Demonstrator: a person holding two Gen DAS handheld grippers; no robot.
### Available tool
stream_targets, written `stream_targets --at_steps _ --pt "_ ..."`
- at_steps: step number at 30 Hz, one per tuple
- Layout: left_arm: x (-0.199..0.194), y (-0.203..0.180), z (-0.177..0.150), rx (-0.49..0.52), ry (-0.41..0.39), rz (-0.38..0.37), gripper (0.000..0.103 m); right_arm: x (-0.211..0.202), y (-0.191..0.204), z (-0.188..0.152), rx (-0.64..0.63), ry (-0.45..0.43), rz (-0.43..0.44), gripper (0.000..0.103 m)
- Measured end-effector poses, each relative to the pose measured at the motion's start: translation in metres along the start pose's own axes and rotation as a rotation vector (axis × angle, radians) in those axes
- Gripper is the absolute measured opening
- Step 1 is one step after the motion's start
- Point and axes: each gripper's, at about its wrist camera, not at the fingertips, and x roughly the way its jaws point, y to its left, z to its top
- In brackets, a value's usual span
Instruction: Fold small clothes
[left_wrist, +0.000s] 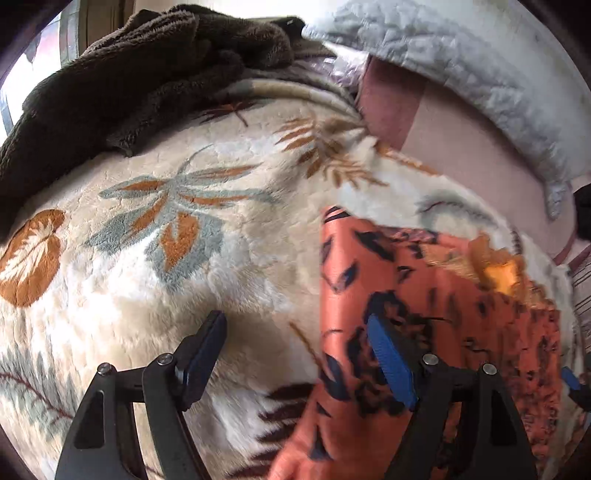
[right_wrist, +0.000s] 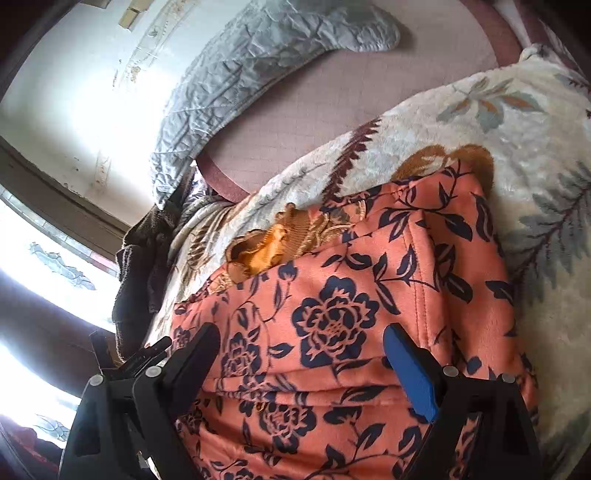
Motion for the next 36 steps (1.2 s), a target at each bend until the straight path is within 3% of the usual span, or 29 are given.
stream_targets --at_steps 2,3,9,14,19,22,27,31,34,36 --pt "0.005 0.002 0.005 0.019 -0.054 0.052 0.079 0.025 -0.029 0.002 0.074 0.061 -0.038 0.090" --pt "0.003 0.002 0.008 0.030 -0.056 0.081 0.079 0.020 -0.035 0.002 0.108 0.018 -0.004 0.089" --pt "-0.047 0.021 -0.006 -0.036 -0.107 0.021 0.079 -0.048 -0.017 -0.019 0.098 -0.085 0.003 0.091" --pt "-0.125 0.038 -0.060 -0.052 -0.191 -0.088 0.079 -0.138 0.003 -0.070 -0.013 -0.156 -0.082 0.091" --pt "-0.182 0.053 -0.140 -0.056 -0.204 -0.164 0.083 -0.213 0.004 -0.148 -0.067 -0.192 -0.154 0.091" --pt "-0.191 0.052 -0.187 -0.009 -0.171 -0.149 0.084 -0.228 -0.016 -0.192 -0.065 -0.132 -0.227 0.092" --pt "-0.195 0.054 -0.248 0.050 -0.093 -0.145 0.083 -0.235 -0.073 -0.240 0.090 -0.038 -0.185 0.091" --pt "-0.196 0.071 -0.272 0.013 -0.056 -0.155 0.083 -0.242 -0.097 -0.247 0.165 -0.018 -0.092 0.091" --pt "-0.193 0.080 -0.278 -0.016 -0.027 -0.146 0.083 -0.231 -0.101 -0.251 0.172 0.050 -0.060 0.091" --pt "-0.191 0.084 -0.279 -0.035 -0.008 -0.162 0.083 -0.221 -0.107 -0.250 0.198 0.098 -0.053 0.084"
